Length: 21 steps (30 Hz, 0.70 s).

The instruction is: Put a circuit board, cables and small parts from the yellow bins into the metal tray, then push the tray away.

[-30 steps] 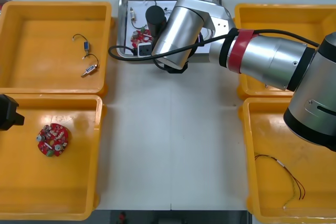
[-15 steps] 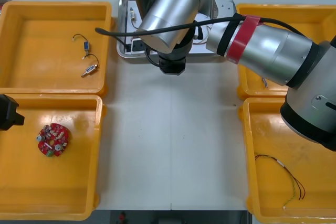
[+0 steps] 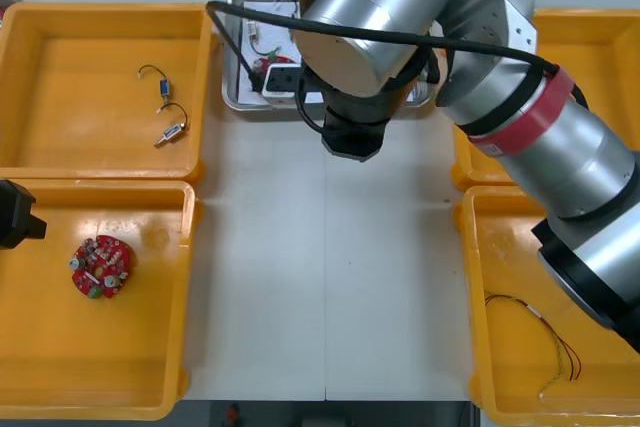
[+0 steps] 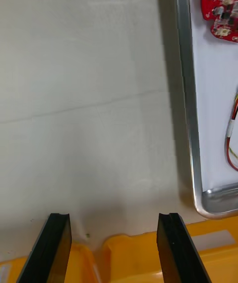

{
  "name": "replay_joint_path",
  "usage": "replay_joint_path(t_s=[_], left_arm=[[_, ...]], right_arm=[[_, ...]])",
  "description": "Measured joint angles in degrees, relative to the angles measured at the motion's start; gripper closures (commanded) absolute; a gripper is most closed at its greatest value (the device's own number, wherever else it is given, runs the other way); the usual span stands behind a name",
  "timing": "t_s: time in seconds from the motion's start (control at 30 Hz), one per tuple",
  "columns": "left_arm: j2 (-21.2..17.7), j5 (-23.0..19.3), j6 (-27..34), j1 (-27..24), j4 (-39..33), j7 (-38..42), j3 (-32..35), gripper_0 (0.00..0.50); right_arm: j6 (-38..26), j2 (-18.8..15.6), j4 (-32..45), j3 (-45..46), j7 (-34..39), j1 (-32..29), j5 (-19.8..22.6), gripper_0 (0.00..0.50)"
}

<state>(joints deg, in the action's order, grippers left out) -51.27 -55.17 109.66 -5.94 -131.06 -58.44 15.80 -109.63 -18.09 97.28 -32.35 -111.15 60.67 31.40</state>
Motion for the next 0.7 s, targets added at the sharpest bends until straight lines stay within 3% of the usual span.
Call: replay_joint_path(t_s=[0.2,0.33,0.47,0.7], left_arm=[[0.00,-0.01,0.00,0.00,0.00,0.00,0.00,0.000],[0.00,-0.01,0.00,0.00,0.00,0.00,0.01,0.000],[-0.01,-0.01,0.00,0.00,0.00,0.00,0.01,0.000],[-0.01,-0.01,0.00,0.00,-0.01,0.00,0.01,0.000]], right_arm=[[-0.16,-0.15,10.49,4.48,13.08,-6.94,-0.40,0.000],[-0.17,-0.27,14.89,6.86,18.02,-10.41,-0.57,0.000],[-0.18,-0.52,18.98,9.92,28.14,-13.60,-0.89,0.000],[-0.19,-4.16,26.98,13.10,36.23,-19.63,-0.84,0.000]])
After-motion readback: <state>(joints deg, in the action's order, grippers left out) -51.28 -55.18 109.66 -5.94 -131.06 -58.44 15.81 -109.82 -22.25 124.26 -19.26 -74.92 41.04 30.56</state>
